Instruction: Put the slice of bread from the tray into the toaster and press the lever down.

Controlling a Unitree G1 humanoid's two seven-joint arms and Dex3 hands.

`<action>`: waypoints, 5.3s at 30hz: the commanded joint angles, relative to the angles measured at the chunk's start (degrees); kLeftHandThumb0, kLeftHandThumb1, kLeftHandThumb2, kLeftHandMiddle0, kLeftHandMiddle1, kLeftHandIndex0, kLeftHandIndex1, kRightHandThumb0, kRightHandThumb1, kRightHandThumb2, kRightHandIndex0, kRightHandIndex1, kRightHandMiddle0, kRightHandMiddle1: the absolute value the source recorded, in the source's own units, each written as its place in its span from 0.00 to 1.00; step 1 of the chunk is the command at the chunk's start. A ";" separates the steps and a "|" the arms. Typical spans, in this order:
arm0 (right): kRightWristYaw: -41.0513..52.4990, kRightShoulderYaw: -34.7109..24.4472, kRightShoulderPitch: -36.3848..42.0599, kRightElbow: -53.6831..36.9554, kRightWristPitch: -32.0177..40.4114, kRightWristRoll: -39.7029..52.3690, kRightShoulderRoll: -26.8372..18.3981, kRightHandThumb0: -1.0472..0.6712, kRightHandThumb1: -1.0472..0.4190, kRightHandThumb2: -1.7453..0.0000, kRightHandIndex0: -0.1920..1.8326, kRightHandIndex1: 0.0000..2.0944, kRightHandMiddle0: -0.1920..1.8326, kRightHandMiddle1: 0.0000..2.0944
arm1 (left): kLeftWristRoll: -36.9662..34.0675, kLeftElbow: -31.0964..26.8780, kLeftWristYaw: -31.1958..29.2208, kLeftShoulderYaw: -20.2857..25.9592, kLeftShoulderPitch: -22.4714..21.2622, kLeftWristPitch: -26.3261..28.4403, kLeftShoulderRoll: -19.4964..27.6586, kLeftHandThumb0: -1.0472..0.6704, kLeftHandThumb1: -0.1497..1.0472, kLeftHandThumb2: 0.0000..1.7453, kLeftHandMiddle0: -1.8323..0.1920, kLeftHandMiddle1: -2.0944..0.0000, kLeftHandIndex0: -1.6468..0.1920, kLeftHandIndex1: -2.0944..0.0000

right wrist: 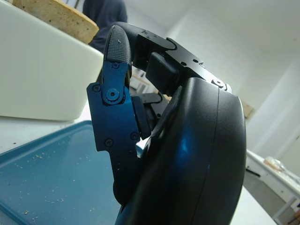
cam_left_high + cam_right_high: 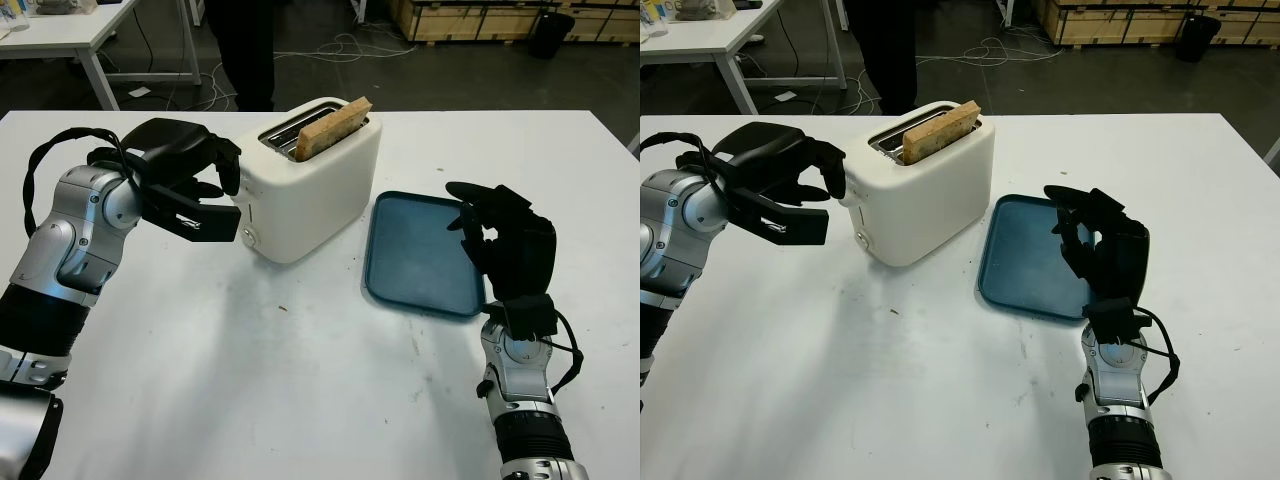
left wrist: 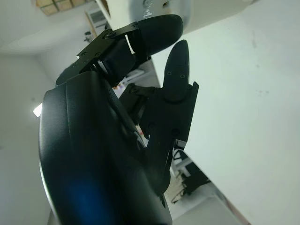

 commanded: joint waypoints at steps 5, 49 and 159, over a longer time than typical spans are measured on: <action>-0.01 -0.21 -0.46 0.10 -1.18 0.36 -0.37 0.33 0.09 0.79 0.41 0.83 0.37 0.63 | 0.27 0.52 -0.29 -0.69 0.91 0.53 0.10 0.49 0.89 0.16 0.49 0.39 0.44 0.73; -0.05 -0.20 -0.41 0.08 -1.29 0.34 -0.38 0.35 0.09 0.79 0.40 0.83 0.44 0.45 | -0.23 -2.10 -1.77 -1.11 1.65 3.27 -0.81 0.50 0.89 0.17 0.51 0.36 0.43 0.74; -6.18 -0.61 -1.77 3.23 2.92 0.02 3.12 0.32 0.09 0.86 0.50 0.52 0.60 0.10 | -23.24 -5.46 49.14 14.22 35.36 -21.76 -41.30 0.31 0.89 0.26 0.68 0.37 0.65 0.56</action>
